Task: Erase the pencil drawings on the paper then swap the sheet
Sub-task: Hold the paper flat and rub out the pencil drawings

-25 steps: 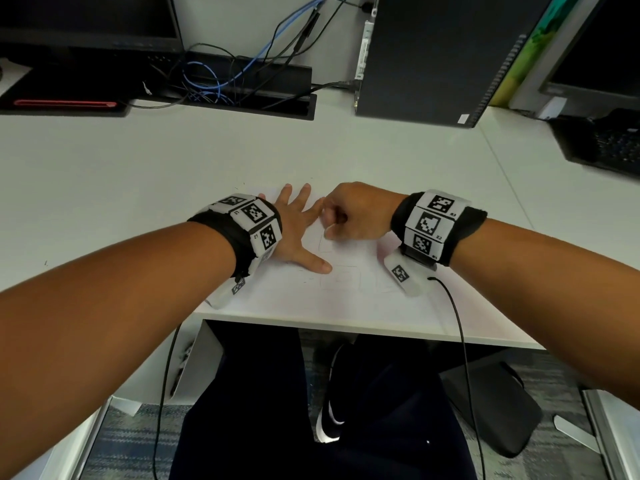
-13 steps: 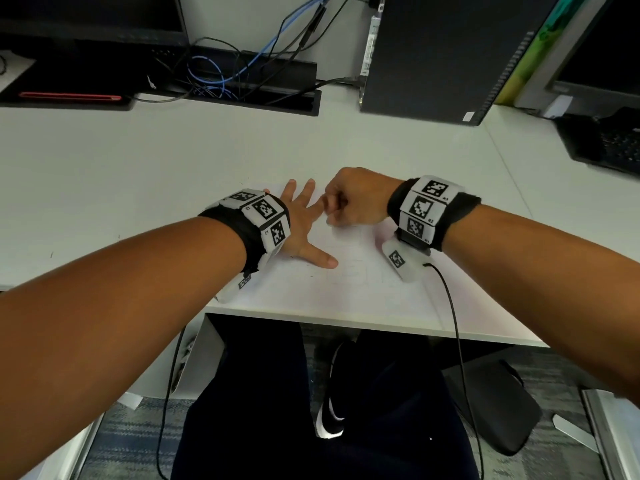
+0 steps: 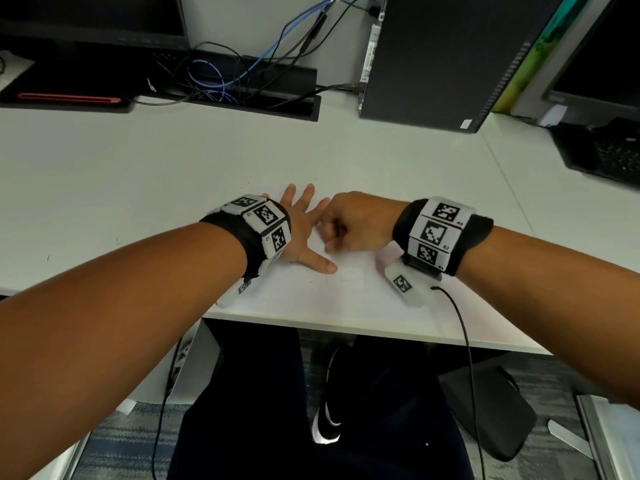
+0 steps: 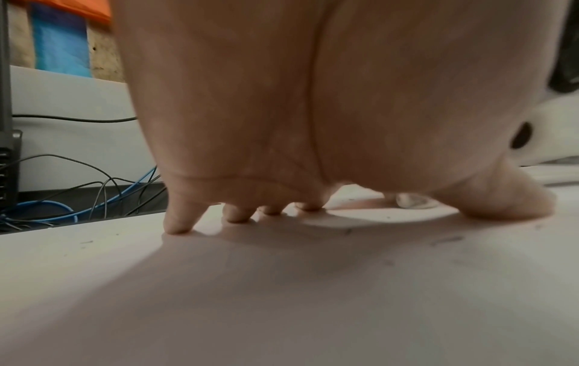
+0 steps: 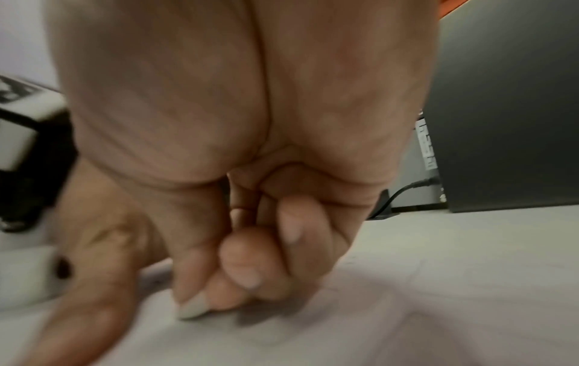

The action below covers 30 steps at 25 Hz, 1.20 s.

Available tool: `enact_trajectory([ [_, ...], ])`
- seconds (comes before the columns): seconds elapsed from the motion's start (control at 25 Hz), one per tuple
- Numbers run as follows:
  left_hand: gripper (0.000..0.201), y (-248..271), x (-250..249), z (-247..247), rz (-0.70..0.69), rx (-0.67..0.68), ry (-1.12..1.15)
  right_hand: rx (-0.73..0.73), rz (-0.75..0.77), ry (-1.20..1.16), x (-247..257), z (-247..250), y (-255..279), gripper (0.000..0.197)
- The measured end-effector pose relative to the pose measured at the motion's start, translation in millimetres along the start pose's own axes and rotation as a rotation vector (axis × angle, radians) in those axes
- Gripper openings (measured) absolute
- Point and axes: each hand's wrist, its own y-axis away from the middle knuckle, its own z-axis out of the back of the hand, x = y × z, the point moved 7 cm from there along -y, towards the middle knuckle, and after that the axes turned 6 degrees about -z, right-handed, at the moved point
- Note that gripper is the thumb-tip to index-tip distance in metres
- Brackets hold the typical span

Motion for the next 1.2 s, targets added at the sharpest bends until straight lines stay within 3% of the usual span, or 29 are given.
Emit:
enact_trajectory([
  [0.16, 0.131, 0.9, -1.1, 1.3, 0.016, -0.007, -0.023, -0.126, -0.113, -0.037, -24.7, 25.9, -6.1, 0.021],
  [0.36, 0.129, -0.8, -0.3, 0.1, 0.004, -0.01, -0.013, -0.004, -0.003, -0.038, -0.5, -1.1, 3.8, 0.013],
  [0.52, 0.132, -1.1, -1.4, 0.1, 0.022, 0.014, -0.032, -0.132, -0.137, -0.072, -31.3, 25.6, -3.9, 0.023],
  [0.72, 0.132, -2.7, 0.0, -0.2, 0.017, 0.01, -0.037, -0.026, -0.068, -0.011, -15.6, 6.7, 2.4, 0.022],
  [0.88, 0.133, -3.1, 0.6, 0.7, 0.026, 0.02, -0.036, -0.171, -0.149, -0.019, -34.5, 27.5, -1.6, 0.022],
  [1.04, 0.133, -4.2, 1.8, 0.0, 0.02, 0.022, -0.039, -0.026, -0.043, 0.004, -13.6, 1.7, 4.5, 0.023],
  [1.2, 0.133, -3.6, -0.2, 0.5, 0.03, 0.037, -0.042, -0.155, -0.173, -0.042, -42.8, 27.1, 1.8, 0.021],
])
